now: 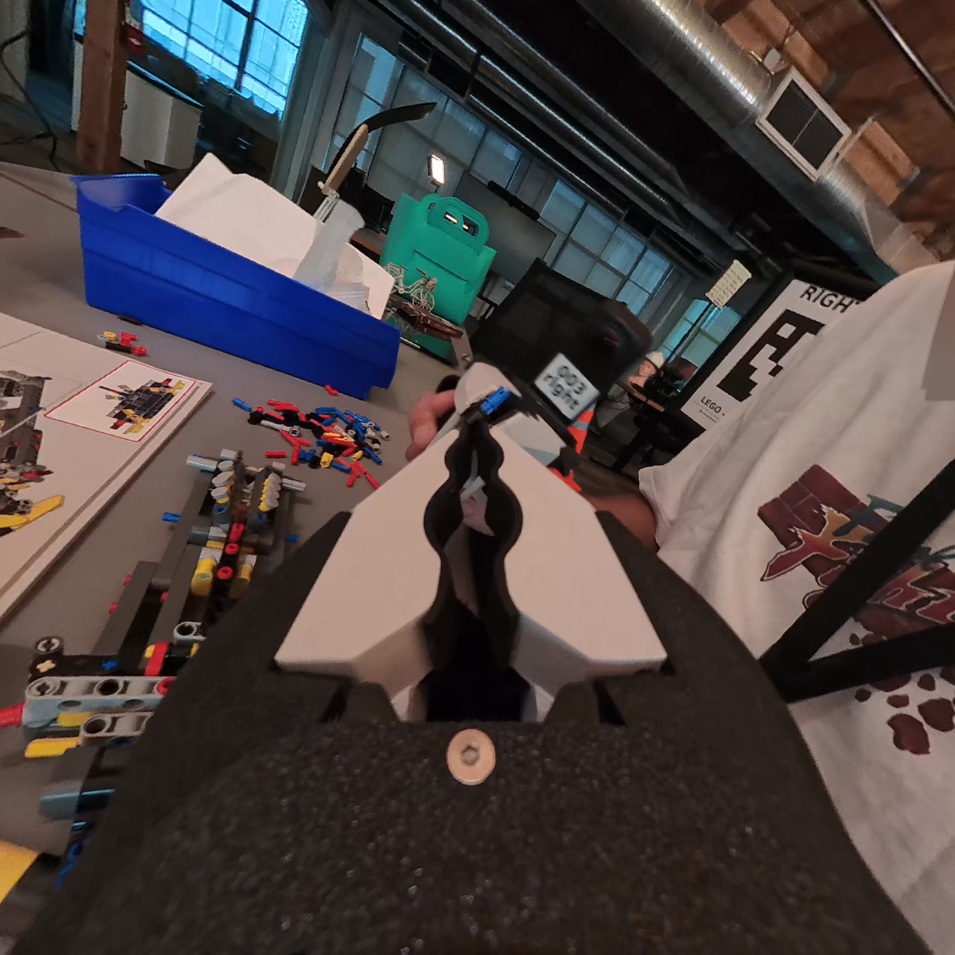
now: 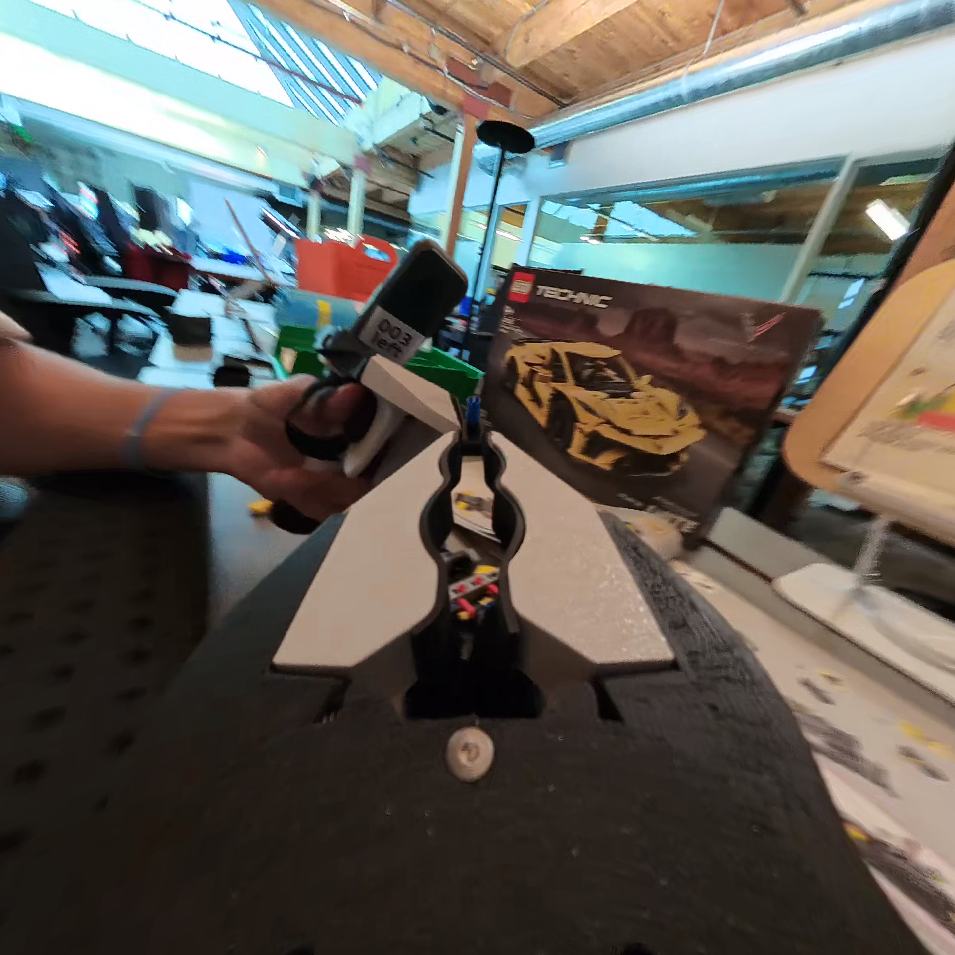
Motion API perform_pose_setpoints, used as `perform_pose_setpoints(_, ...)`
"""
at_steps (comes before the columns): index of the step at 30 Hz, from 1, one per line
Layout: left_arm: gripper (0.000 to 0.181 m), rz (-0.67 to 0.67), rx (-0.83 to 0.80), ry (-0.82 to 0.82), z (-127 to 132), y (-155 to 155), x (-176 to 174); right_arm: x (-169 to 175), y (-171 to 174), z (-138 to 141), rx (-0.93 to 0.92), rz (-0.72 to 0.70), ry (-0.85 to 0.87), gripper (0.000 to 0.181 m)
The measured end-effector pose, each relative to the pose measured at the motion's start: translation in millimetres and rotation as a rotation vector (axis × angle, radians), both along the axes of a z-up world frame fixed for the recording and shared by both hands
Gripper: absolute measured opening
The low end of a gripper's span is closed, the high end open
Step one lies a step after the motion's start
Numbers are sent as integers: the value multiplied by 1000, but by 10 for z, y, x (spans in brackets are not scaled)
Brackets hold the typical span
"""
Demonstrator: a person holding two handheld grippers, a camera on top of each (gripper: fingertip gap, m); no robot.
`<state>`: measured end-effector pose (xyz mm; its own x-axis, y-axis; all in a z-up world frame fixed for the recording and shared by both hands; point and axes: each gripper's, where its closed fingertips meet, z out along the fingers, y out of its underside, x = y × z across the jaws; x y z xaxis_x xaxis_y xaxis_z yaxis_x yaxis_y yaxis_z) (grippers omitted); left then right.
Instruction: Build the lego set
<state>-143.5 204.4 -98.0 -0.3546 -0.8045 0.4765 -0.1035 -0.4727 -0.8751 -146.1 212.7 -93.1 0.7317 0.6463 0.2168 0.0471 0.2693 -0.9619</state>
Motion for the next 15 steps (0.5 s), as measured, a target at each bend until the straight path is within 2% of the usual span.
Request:
perform_pose_setpoints(3,3,37,-22,7,-9,56,23,45,61,-25,94,-156,-154,6)
perform_pose_setpoints(6,11,68,-45,2,-3,107,34,85,116,-63,116,-249,-231,6)
perform_pose_setpoints(10,14,83,-65,21,-48,129,64,122,143,-55,132,-315,-265,7)
perform_pose_setpoints(15,15,91,-124,20,-71,137,103,70,137,-66,146,-318,-286,7)
